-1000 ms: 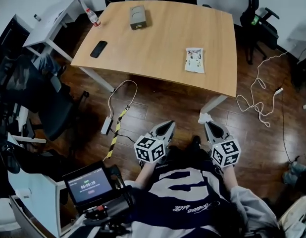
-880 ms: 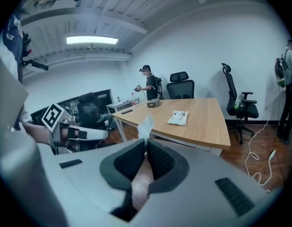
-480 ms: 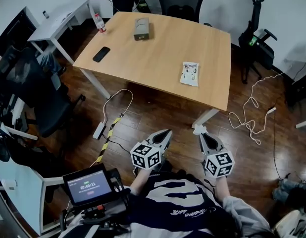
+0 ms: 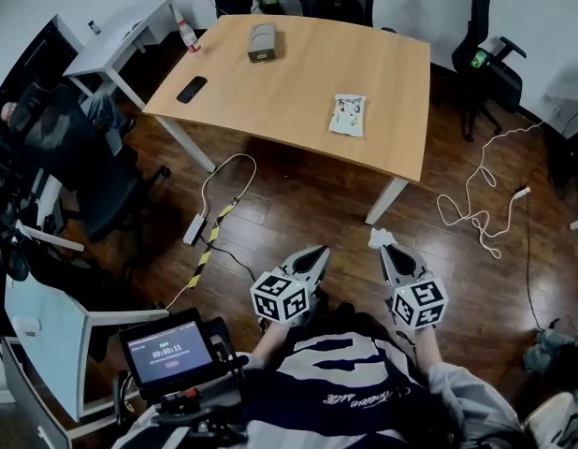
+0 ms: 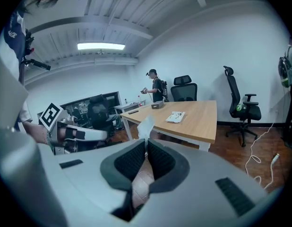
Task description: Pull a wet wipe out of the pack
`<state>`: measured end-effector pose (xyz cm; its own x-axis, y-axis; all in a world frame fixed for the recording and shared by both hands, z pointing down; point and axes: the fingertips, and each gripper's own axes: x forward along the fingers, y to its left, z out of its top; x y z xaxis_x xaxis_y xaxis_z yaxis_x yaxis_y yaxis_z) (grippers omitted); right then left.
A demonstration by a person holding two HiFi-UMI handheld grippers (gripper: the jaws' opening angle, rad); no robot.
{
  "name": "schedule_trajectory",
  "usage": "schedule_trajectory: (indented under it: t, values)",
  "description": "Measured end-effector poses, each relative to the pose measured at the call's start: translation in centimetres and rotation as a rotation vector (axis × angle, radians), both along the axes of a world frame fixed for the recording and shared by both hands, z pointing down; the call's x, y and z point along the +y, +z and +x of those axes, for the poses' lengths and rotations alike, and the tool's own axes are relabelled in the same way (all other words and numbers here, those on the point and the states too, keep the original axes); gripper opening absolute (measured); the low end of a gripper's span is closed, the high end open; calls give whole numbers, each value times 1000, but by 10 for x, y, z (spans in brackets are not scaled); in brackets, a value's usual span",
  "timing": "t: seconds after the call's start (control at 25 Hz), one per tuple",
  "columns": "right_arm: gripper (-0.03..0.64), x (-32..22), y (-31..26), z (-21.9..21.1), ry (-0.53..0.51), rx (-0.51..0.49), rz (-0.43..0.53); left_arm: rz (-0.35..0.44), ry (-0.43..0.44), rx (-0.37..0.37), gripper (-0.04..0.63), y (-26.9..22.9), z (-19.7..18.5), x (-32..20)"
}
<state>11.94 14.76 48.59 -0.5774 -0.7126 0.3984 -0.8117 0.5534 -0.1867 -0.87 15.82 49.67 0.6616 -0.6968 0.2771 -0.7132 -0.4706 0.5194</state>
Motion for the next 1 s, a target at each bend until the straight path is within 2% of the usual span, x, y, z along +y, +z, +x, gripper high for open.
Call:
schedule_trajectory:
  t: [0.16, 0.36, 0.64, 1.0]
  values:
    - [9, 17, 6, 7, -28, -8, -4, -22, -37, -19, 3, 7, 3, 25]
    - [9, 32, 8, 12, -56, -17, 11, -6, -72, -27, 3, 5, 8, 41]
    - [9, 33, 12, 27, -73, -25, 33, 20, -66, -50, 3, 6, 29, 39]
    - [9, 36, 7, 26, -65, -37, 42, 34, -54, -59, 3, 0, 30, 36]
